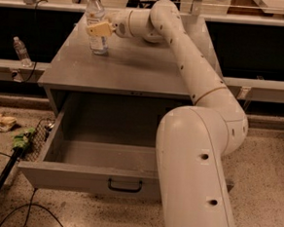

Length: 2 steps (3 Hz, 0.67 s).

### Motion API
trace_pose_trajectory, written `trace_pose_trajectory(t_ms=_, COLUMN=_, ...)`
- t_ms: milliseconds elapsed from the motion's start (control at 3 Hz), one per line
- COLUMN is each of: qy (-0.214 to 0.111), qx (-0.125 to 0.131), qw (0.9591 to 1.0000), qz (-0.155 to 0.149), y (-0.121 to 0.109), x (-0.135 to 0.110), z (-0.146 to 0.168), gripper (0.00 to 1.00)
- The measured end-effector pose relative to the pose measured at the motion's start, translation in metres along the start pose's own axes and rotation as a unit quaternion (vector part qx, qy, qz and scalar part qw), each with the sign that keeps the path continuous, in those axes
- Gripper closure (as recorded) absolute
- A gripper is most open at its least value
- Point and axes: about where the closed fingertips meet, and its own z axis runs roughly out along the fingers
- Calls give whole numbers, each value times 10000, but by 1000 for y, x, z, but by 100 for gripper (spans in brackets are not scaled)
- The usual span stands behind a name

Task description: Place blue plastic bottle into top drawer

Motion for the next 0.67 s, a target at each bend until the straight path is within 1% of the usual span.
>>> trace_pose_trajectory(t_ms=333, qy=-77, qx=365, qw=9993, qz=-22, y=-17, x=-22, z=-33, gripper=64)
trace_pose_trajectory(t_ms=667, qy=-334, qx=1451, qw=9888, qz=-144, y=-39, x=-84, z=-139, gripper=88)
